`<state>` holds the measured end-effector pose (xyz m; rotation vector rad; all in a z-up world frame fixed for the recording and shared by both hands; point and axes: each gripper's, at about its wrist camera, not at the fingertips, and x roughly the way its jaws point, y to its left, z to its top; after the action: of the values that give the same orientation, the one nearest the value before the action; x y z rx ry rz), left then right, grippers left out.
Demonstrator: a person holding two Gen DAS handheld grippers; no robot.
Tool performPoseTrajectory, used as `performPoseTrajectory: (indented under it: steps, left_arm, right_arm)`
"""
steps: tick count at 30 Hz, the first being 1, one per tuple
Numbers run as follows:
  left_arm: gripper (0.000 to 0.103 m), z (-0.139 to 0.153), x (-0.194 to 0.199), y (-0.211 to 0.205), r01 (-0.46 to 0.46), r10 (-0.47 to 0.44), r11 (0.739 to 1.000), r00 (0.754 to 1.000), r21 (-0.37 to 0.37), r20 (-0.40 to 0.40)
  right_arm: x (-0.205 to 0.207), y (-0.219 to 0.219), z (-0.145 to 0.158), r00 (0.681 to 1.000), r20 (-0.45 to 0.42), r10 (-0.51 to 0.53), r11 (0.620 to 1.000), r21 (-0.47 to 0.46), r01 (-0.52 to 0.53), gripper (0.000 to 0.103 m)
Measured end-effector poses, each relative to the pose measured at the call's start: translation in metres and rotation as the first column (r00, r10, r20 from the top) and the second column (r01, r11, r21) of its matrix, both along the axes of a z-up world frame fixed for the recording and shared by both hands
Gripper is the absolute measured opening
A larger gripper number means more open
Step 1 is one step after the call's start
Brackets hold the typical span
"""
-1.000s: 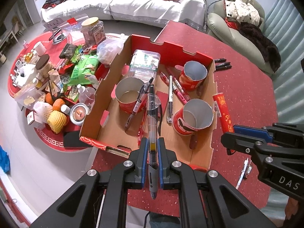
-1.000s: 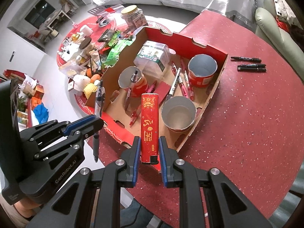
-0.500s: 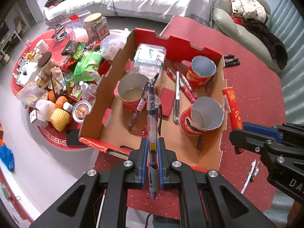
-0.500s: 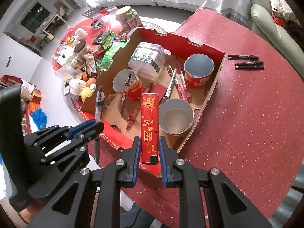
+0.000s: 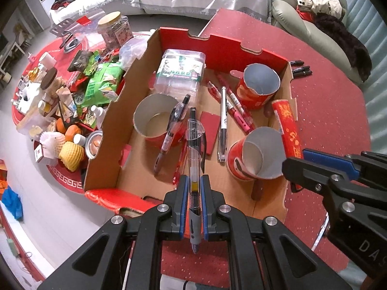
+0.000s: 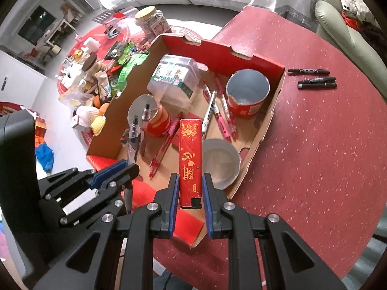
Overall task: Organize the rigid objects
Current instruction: 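Carry the gel pen with left tool while right tool carries the red box to the tray, then release the red box from right tool while left tool drops the gel pen into the tray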
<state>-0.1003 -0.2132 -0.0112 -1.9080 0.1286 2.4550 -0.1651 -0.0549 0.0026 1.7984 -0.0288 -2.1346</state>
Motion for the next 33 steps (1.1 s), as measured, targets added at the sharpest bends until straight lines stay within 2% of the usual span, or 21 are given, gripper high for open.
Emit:
performPoseTrajectory:
  steps: [14, 33]
  left_arm:
    - [0.011, -0.026, -0.025, 0.008, -0.055, 0.054, 0.998, 0.997, 0.012, 0.055]
    - [0.011, -0.059, -0.046, 0.015, -0.095, 0.096, 0.995, 0.986, -0.018, 0.133]
  right_arm:
    - [-0.044, -0.001, -0.021, 1.000, 0.014, -0.005, 0.999, 0.050, 0.005, 0.020]
    - [-0.069, -0.003, -0.061, 0.997, 0.080, -0.005, 0.994, 0.112, -0.004, 0.021]
